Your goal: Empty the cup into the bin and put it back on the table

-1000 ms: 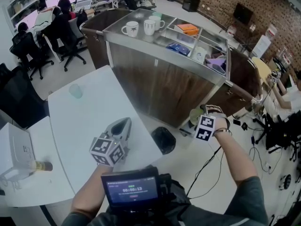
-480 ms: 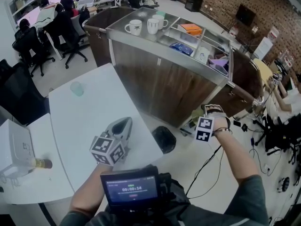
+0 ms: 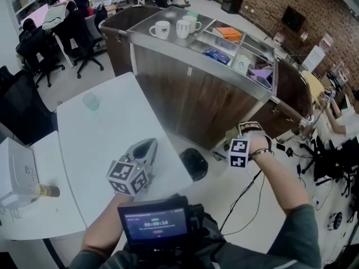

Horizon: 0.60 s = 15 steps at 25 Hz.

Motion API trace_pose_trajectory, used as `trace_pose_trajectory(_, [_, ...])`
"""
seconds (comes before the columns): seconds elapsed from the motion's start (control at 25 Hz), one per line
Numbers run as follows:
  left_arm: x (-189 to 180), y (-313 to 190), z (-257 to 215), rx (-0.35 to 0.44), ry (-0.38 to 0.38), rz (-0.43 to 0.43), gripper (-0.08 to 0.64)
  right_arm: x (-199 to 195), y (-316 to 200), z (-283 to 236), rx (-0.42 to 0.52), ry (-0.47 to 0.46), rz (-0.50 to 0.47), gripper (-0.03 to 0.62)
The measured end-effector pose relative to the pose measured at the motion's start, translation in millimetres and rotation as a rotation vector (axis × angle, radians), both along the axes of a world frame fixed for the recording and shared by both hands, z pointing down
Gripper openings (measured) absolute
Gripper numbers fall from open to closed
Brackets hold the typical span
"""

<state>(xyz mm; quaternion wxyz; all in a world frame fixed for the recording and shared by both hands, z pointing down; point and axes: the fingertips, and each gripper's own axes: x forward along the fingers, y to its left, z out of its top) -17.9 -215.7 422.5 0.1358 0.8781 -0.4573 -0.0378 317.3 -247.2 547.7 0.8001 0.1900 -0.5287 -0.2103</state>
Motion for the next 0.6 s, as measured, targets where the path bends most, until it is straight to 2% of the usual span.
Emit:
trace_pose_trajectory(0.28, [-0.4, 4.5, 1.3, -0.004, -0.002, -0.007, 0.000, -1.9, 1.0, 2.8, -0.004, 0.039, -0.029, 0.391])
trace_pose_trajectory(0.6, [-4.2, 3.9, 5.4, -0.014, -0.006, -0.019, 0.002, -3.3, -4.2, 8.9, -0.003, 0.008, -0.003, 0.391])
